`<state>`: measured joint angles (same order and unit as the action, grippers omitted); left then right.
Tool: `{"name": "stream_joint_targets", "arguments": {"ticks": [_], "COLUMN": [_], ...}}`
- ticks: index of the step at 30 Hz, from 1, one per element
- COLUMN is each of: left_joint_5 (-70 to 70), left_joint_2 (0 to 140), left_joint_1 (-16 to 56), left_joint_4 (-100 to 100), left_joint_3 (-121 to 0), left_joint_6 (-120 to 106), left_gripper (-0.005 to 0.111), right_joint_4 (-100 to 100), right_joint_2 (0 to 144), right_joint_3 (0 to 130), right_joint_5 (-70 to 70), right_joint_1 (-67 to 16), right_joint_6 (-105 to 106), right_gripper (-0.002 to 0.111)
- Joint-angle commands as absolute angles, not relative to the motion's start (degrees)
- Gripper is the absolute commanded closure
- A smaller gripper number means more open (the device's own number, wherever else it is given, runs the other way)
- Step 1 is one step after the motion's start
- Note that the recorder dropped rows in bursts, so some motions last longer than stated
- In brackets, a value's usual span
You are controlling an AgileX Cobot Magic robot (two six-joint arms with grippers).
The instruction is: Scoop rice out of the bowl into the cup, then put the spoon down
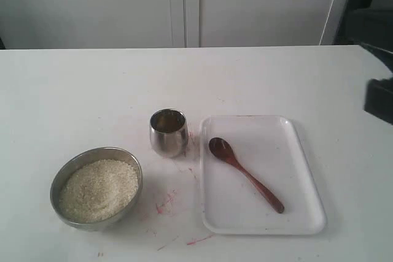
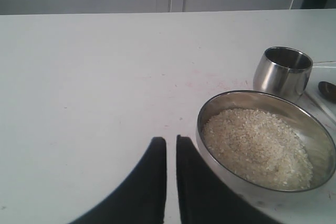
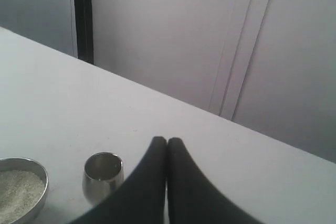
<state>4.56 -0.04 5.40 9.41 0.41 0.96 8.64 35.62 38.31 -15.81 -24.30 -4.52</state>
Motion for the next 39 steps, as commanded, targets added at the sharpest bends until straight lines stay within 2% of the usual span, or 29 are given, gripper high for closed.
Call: {"name": "stream_joint_targets", "arguments": {"ticks": [1, 12, 17, 28, 39], "left_joint_5": [4.4, 4.4, 4.4, 4.4, 4.4], "left_joint_2": [0.0, 0.0, 0.0, 0.0, 0.0], "left_joint_1": [5.3, 5.3, 5.3, 5.3, 5.3], "left_joint_4": [9.8, 9.8, 9.8, 9.8, 9.8], "left_joint_3": [0.0, 0.0, 0.0, 0.0, 0.0], "left_joint_6": [1.1, 1.1, 1.1, 1.1, 1.1], "left_gripper": [0.092, 0.092, 0.092, 0.092, 0.092], "right_joint_4": [9.0, 6.9, 2.6, -6.0, -9.3], "right_joint_2": [26.1, 6.7, 0.1, 0.0, 0.0], "right_joint_3": [32.8, 20.1, 18.6, 13.9, 0.4], "right_joint_5": [-14.8, -14.6, -11.5, -12.7, 1.6], "right_joint_1": [-24.0, -24.0, -24.0, -24.0, -24.0], "right_joint_6": [-4.8, -4.9, -6.3, -6.7, -6.3], "right_gripper": [0.108, 0.108, 0.108, 0.108, 0.108]}}
